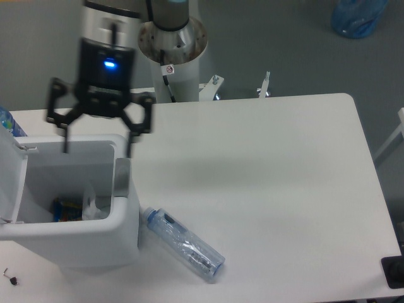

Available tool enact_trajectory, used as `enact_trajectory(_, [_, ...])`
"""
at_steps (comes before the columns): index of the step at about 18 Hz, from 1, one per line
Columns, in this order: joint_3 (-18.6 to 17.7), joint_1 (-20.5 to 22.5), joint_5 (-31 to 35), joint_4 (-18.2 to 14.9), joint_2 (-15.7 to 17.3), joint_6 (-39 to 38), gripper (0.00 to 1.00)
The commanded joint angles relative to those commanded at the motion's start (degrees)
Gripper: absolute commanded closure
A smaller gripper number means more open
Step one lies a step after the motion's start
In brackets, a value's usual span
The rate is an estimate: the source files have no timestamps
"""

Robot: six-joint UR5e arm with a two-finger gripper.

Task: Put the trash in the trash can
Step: 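Move the open gripper down onto the clear water bottle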

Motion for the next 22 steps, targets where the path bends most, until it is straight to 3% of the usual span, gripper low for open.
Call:
enact_trajectory(4, [-0.8, 2.6, 3.7, -0.4, -3.6, -0.4, 0.00])
enact_trajectory(7, [-1.0, 2.6, 6.4, -0.4, -8.3, -0.4, 0.00])
enact_trajectory(11, [-0.4, 2.6, 7.1, 0.0, -14.5, -0.4, 0.00])
enact_trajectory(15, [-0.2, 2.6, 7.1, 0.1, -17.7, -0.3, 0.00])
enact_trajectory(22, [3.8, 2.5, 8.1, 0.1, -24.8, -0.4, 0.00])
